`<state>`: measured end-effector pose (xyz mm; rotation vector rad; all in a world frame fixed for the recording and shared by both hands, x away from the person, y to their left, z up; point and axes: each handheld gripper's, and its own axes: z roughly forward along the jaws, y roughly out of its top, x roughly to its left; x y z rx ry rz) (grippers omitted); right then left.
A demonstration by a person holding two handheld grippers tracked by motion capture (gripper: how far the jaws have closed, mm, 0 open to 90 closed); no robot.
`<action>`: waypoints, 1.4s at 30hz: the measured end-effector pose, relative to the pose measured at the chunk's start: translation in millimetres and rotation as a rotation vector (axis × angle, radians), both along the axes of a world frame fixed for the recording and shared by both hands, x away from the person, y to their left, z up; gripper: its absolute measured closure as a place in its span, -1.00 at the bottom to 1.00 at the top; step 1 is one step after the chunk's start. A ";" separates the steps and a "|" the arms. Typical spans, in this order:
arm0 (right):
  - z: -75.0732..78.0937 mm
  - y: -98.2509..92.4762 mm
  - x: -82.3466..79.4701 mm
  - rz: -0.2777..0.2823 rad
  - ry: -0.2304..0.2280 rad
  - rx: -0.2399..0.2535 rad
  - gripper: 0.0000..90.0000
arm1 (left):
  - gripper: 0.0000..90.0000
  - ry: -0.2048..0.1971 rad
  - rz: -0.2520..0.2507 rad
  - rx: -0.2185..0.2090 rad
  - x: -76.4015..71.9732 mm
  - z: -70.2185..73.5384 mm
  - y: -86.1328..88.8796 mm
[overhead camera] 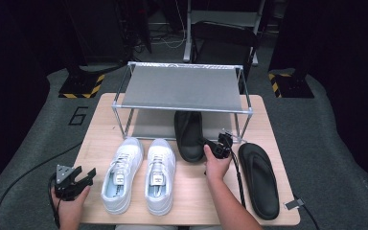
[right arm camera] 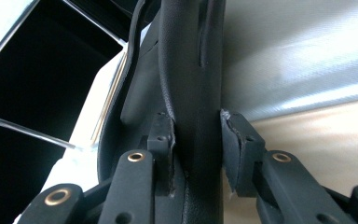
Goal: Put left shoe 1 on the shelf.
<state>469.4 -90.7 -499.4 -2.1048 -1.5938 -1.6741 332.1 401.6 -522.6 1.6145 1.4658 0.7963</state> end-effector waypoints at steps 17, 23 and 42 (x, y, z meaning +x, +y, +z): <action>-12.1 15.5 54.0 -0.037 -0.041 -0.035 0.48 | -0.13 0.007 0.006 -0.006 -2.1 -1.0 1.4; -11.8 21.3 66.1 -0.030 -0.016 -0.008 0.48 | -0.12 -0.008 0.008 0.003 -5.3 0.1 -0.5; -23.4 26.5 87.9 -0.079 -0.011 0.003 0.47 | -0.12 -0.006 0.017 0.001 -8.8 -0.1 3.9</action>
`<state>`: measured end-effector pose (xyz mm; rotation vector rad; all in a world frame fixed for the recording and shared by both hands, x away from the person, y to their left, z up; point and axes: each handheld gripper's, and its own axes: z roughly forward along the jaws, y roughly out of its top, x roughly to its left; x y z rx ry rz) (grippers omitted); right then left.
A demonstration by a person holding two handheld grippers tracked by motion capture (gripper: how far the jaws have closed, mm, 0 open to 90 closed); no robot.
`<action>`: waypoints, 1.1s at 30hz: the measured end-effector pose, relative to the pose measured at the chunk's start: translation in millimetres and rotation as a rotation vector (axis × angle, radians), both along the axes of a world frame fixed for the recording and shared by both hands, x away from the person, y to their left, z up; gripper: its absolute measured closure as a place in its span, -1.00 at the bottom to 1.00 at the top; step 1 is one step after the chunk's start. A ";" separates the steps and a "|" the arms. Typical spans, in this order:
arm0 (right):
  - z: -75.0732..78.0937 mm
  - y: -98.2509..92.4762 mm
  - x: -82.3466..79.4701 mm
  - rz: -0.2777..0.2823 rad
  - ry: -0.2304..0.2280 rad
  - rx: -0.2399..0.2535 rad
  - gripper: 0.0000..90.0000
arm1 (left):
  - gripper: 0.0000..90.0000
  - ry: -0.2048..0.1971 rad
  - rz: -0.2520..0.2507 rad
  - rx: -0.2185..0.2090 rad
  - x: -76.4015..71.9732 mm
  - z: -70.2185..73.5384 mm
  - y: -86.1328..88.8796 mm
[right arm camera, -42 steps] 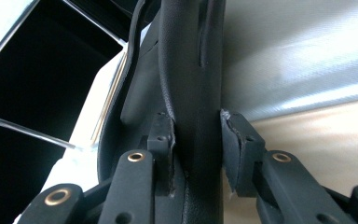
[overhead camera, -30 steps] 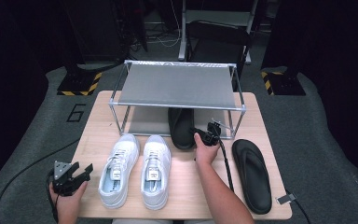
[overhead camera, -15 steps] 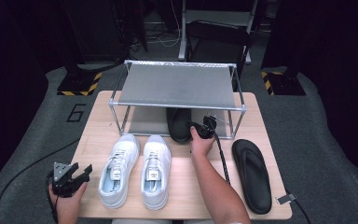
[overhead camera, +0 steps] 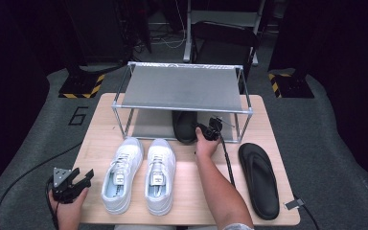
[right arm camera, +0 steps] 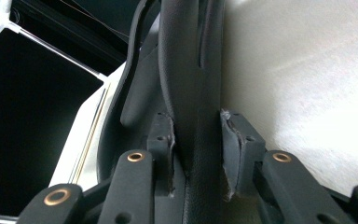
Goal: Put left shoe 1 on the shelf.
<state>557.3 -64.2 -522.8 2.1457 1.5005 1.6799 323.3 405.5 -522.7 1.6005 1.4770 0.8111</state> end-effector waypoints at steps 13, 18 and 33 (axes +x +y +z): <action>-0.6 3.8 1.1 -0.001 -0.025 -0.061 0.23 | -0.12 0.000 -0.004 -0.001 -0.1 -0.1 -0.8; 6.1 2.2 -11.0 -0.033 -0.030 -0.083 0.20 | -0.12 -0.003 -0.008 -0.005 1.2 -0.3 -3.0; 18.7 -3.9 -73.6 0.038 -0.127 -0.195 0.14 | -0.12 -0.003 -0.014 -0.014 1.0 2.1 -2.8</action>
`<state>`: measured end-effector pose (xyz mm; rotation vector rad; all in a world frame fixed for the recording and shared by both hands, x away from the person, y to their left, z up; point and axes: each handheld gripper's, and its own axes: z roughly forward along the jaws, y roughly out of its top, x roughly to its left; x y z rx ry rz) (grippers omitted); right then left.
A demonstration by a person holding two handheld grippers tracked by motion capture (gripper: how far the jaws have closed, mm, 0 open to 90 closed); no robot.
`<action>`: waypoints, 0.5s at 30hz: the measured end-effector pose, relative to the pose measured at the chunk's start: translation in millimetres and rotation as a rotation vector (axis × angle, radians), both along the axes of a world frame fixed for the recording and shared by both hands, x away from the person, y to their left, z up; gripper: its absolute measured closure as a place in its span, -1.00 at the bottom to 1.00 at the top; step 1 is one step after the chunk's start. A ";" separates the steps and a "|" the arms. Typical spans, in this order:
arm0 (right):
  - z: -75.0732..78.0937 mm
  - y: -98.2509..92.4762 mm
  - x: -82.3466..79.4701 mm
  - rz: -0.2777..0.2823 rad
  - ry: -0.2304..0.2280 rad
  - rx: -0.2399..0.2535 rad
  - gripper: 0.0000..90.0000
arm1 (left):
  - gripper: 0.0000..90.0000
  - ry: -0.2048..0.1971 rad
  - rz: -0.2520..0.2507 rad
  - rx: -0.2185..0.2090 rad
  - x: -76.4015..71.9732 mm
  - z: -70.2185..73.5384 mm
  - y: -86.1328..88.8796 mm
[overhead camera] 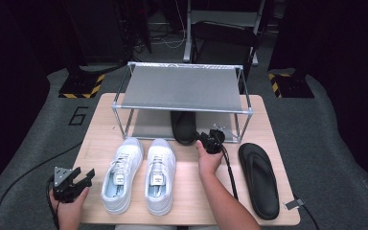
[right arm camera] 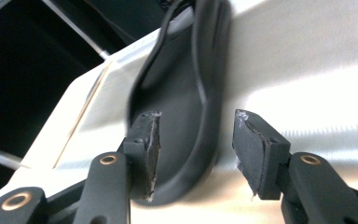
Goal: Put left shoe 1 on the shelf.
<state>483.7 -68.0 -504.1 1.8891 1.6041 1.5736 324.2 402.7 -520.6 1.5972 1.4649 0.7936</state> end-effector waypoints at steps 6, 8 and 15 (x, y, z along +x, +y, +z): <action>7.4 -0.4 -42.8 0.084 -0.049 -0.058 0.14 | -0.12 0.000 -0.002 0.001 0.5 0.2 -2.1; 6.9 -2.5 -54.3 0.097 -0.037 -0.046 0.14 | -0.12 -0.013 0.004 -0.001 1.7 -1.2 -3.3; 2.5 -13.2 -90.1 0.148 -0.039 -0.098 0.10 | -0.11 0.002 -0.006 0.000 2.4 -0.7 -3.0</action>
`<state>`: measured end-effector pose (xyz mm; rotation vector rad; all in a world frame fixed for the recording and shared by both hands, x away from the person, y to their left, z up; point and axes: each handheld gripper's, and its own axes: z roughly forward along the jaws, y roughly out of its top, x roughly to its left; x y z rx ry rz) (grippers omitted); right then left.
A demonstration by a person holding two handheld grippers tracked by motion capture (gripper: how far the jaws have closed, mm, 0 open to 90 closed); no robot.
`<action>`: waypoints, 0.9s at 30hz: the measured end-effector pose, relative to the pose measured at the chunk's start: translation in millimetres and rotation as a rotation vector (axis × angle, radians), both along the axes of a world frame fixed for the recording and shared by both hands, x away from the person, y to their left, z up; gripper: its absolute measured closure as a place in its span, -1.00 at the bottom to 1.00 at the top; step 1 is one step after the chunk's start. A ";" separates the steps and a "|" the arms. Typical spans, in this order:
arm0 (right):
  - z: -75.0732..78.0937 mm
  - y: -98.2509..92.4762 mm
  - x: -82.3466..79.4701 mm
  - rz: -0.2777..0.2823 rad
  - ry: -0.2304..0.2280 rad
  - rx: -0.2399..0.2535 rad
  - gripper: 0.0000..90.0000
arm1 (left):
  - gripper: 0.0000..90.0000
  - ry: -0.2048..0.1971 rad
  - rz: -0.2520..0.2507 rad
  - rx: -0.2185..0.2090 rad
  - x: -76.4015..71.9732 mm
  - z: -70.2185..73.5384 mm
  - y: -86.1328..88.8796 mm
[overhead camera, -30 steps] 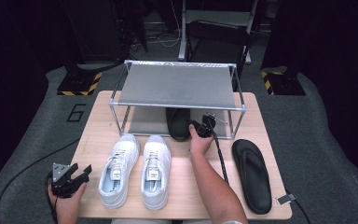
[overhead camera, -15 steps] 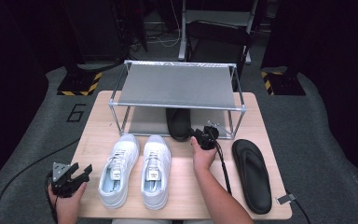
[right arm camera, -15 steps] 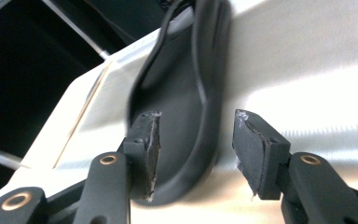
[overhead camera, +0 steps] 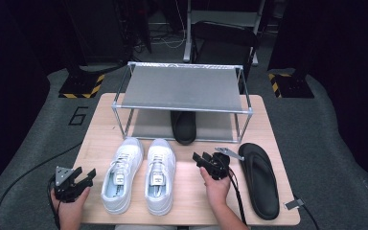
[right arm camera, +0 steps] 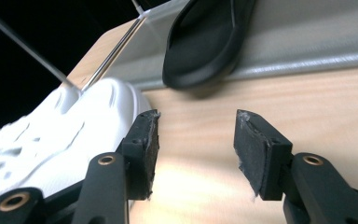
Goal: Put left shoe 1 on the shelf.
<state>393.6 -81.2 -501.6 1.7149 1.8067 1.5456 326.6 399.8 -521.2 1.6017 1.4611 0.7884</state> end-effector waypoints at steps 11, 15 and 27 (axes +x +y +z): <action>6.5 -18.1 -41.6 0.043 -0.024 -0.008 0.08 | -0.11 0.002 0.001 0.001 0.8 0.2 -0.8; 6.4 -23.2 -48.7 0.037 -0.026 -0.041 0.08 | -0.11 0.002 0.005 0.004 0.4 0.4 0.3; 11.8 -51.1 -69.8 0.000 -0.027 -0.058 0.08 | -0.10 -0.007 0.006 0.008 1.0 -0.4 -2.1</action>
